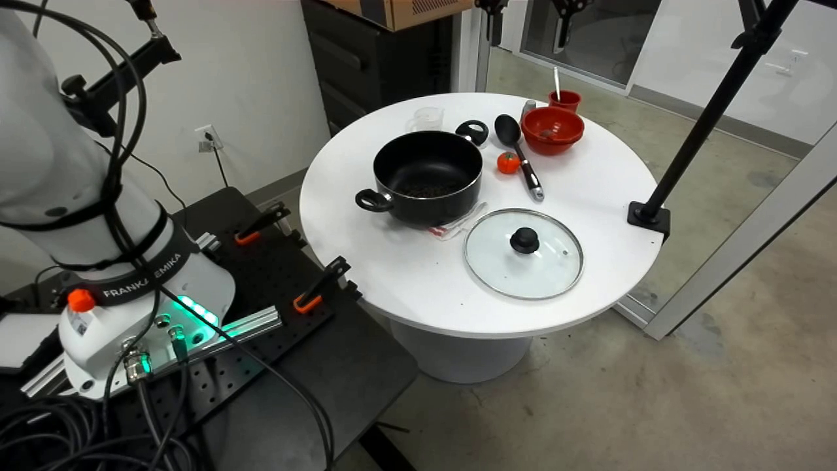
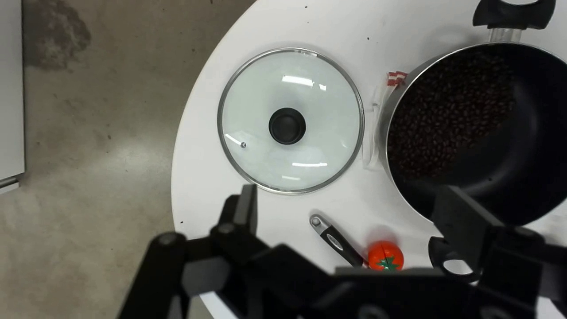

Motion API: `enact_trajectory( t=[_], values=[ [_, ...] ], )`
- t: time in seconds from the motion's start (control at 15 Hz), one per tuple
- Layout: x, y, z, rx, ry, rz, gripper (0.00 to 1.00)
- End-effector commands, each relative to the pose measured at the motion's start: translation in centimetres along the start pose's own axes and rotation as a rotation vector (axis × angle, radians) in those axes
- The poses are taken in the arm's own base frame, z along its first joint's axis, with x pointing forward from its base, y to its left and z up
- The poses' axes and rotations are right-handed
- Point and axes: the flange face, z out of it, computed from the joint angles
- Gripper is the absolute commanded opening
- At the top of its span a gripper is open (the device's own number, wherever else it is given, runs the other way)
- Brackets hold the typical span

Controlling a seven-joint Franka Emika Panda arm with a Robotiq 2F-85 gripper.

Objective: Pick up the lid and place it on the pot

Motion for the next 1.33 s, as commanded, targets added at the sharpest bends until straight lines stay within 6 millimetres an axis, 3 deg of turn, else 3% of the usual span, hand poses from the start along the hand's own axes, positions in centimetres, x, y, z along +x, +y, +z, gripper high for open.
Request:
enact_trajectory(
  t=[0.0, 0.2, 0.4, 0.53, 0.73, 1.0, 1.27],
  values=[
    [2.2, -2.0, -3.5, -0.005, 0.004, -0.015, 1.0],
    [6.1, -3.6, -7.1, -0.03, 0.018, 0.0, 1.0],
    [9.0, -3.2, -6.8, -0.083, -0.012, 0.036, 1.0],
    [10.6, -1.5, -4.7, -0.116, -0.051, 0.105, 1.0],
    [12.1, 2.0, 0.6, -0.15, -0.146, 0.206, 1.0],
    [11.8, 5.6, 8.8, -0.13, -0.287, 0.235, 1.0],
    [11.0, 7.2, 15.5, -0.119, -0.321, 0.1, 1.0]
  ],
)
